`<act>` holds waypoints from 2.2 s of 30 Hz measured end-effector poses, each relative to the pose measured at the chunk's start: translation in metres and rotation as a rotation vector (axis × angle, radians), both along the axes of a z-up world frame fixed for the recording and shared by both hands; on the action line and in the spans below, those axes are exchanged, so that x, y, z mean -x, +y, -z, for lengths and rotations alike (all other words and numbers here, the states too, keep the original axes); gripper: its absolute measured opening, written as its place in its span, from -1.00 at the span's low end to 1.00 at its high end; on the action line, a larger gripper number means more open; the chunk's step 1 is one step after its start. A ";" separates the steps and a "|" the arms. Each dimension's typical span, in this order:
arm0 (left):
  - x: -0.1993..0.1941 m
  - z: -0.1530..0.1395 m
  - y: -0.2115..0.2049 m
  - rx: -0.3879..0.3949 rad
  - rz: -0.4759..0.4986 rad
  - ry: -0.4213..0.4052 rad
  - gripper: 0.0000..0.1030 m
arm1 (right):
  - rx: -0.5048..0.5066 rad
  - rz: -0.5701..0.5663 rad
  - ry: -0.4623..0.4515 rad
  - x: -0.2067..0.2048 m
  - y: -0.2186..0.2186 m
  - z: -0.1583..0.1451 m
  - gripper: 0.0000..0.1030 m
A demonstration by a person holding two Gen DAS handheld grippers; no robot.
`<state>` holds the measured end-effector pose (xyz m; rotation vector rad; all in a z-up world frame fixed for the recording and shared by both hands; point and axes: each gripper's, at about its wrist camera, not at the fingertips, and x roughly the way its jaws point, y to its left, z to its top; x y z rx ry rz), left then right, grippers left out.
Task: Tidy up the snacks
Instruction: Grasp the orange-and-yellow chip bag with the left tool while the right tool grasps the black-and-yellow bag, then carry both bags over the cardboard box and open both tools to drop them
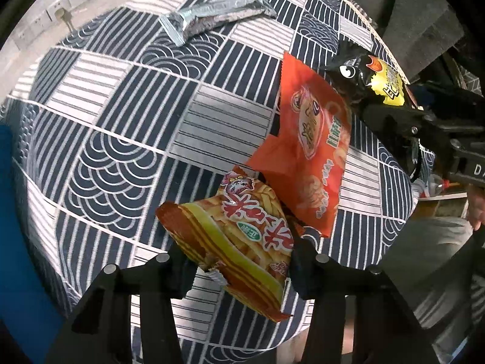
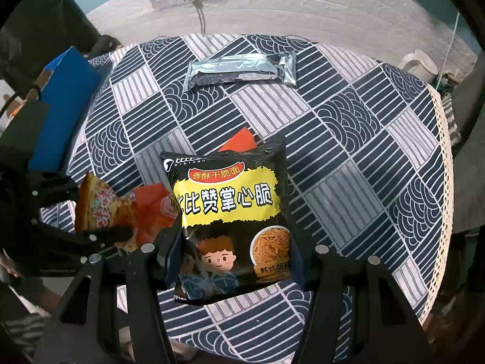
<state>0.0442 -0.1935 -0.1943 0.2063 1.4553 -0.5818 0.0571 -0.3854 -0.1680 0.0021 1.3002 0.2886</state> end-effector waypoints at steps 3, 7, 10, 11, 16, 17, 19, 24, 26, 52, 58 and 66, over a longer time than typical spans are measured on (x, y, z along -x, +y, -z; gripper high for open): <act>0.001 -0.008 0.005 -0.008 -0.003 -0.030 -0.04 | -0.002 0.002 -0.008 0.000 0.002 -0.003 0.11; 0.005 -0.022 0.013 -0.025 -0.004 -0.086 -0.04 | -0.004 -0.005 -0.021 -0.001 0.007 -0.010 0.11; 0.006 -0.035 0.023 -0.041 -0.007 -0.136 -0.04 | -0.003 -0.010 -0.032 -0.001 0.013 -0.016 0.11; 0.006 -0.041 0.027 -0.041 -0.009 -0.154 -0.04 | -0.004 -0.012 -0.034 -0.002 0.016 -0.019 0.11; 0.005 -0.061 0.035 -0.041 -0.026 -0.200 -0.04 | -0.019 -0.028 -0.065 -0.004 0.031 -0.039 0.11; 0.005 -0.066 0.040 -0.044 -0.029 -0.211 -0.04 | -0.022 -0.032 -0.073 -0.004 0.034 -0.043 0.11; 0.005 -0.075 0.045 -0.054 -0.032 -0.238 -0.04 | -0.029 -0.041 -0.089 -0.004 0.040 -0.053 0.11; 0.010 -0.098 0.060 -0.091 -0.033 -0.319 -0.04 | -0.037 -0.056 -0.116 -0.002 0.054 -0.070 0.11; 0.010 -0.107 0.067 -0.101 -0.037 -0.349 -0.05 | -0.036 -0.058 -0.122 -0.001 0.057 -0.074 0.11; 0.026 -0.163 0.164 -0.106 -0.133 -0.490 -0.05 | -0.058 -0.192 -0.199 -0.006 0.157 -0.132 0.11; 0.028 -0.164 0.193 -0.105 -0.174 -0.495 -0.05 | -0.058 -0.239 -0.196 -0.013 0.190 -0.135 0.11; 0.027 -0.163 0.232 -0.092 -0.229 -0.488 -0.05 | -0.062 -0.295 -0.195 -0.025 0.232 -0.138 0.11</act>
